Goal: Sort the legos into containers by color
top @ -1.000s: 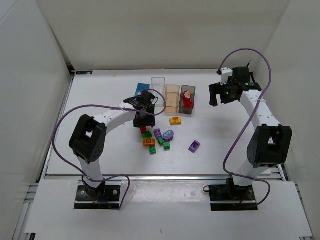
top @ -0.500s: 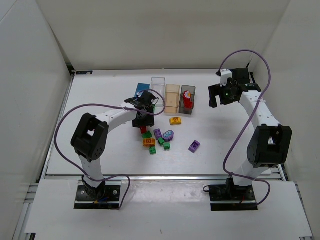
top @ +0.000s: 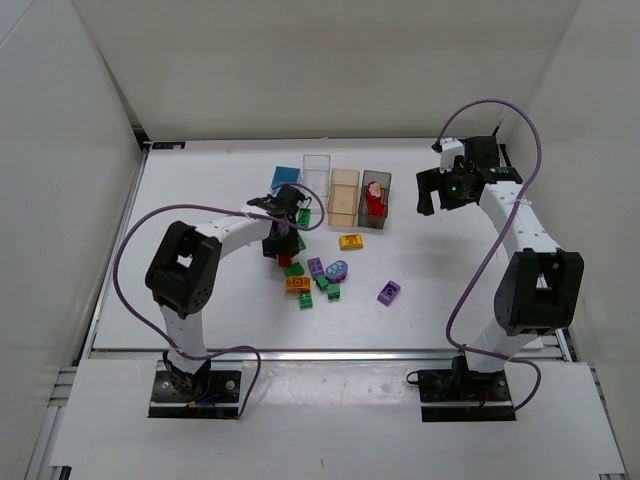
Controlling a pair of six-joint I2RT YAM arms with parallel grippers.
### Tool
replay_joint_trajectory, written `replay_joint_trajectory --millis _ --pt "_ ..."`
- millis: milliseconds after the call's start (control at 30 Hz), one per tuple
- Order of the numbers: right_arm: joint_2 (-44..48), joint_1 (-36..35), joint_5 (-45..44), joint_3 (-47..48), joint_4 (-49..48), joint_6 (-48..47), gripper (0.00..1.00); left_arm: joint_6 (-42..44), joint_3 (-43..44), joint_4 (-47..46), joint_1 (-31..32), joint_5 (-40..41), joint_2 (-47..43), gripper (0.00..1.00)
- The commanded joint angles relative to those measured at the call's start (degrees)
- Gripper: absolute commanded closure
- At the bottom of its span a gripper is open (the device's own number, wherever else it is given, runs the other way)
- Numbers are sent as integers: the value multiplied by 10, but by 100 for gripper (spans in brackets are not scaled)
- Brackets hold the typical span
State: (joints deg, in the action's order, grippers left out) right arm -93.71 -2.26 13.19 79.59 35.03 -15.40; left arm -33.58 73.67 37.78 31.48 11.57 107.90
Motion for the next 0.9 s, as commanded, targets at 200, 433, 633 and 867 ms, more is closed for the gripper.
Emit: replay_joint_trajectory --millis 200,433,633,867 --pt "-2 2 7 11 -4 -3 1 26 -1 -24 -8 -16 -1 71" --pt "5 2 9 9 -3 -2 1 123 17 -75 14 -105 -91 83" --pt "10 2 4 9 -8 2 1 210 130 -99 36 -236 -107 82" --pt "10 2 -4 19 -14 5 1 172 361 -113 2 -405 74 82"
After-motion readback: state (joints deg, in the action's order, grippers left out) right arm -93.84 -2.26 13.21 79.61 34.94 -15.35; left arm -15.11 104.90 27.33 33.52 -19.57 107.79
